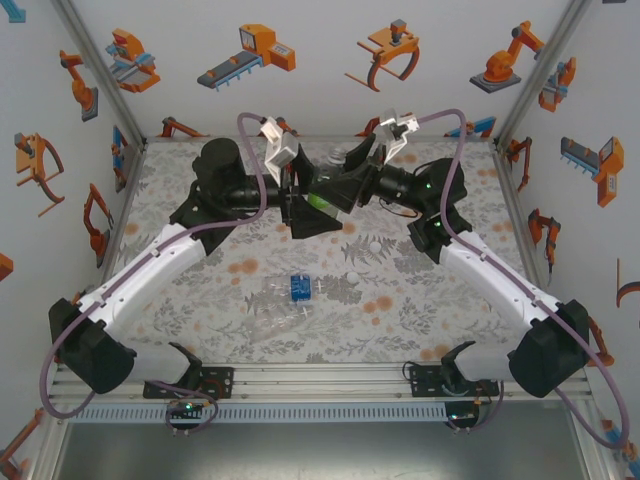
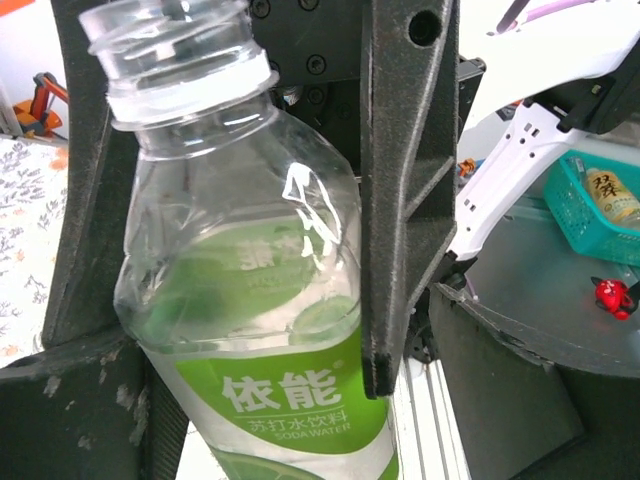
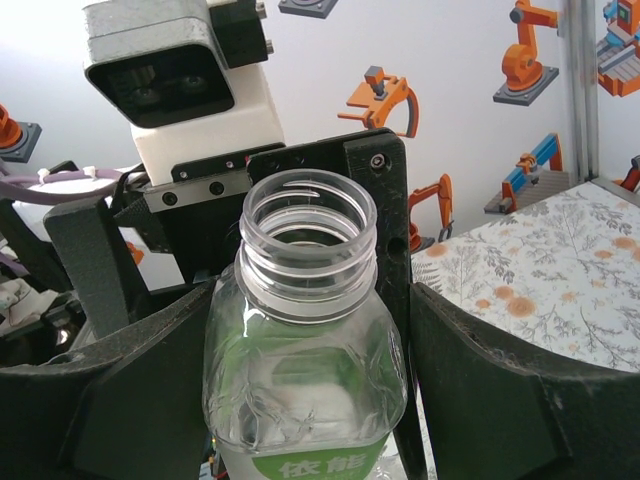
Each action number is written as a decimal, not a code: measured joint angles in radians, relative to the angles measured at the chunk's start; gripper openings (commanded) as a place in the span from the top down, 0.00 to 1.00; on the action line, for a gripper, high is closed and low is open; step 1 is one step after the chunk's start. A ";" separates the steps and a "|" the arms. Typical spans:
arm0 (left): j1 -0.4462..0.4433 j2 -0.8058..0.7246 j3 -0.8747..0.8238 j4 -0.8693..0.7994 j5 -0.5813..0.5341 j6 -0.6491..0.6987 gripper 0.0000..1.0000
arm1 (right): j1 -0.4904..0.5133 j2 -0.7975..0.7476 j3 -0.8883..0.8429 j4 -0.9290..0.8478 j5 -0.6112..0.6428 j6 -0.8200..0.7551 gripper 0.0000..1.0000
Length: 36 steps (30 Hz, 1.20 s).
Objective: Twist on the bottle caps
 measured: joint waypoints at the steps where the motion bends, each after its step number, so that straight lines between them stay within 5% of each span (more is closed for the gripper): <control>1: 0.000 -0.006 -0.011 0.012 0.000 0.000 0.13 | 0.001 0.000 0.000 0.000 -0.002 -0.002 0.79; 18: 0.047 -0.056 -0.108 0.051 -0.042 -0.040 0.15 | 0.003 -0.085 0.006 0.096 -0.024 -0.027 0.91; 23: 0.047 -0.050 -0.108 0.057 -0.041 -0.056 0.36 | 0.003 -0.075 0.007 0.102 -0.024 -0.028 0.93; 27: 0.047 -0.031 -0.105 0.051 -0.045 -0.058 0.36 | 0.003 -0.070 0.003 0.086 -0.015 -0.036 0.93; 36: 0.061 -0.021 -0.101 -0.060 -0.136 -0.012 0.32 | 0.003 -0.079 0.006 -0.261 0.097 -0.227 0.93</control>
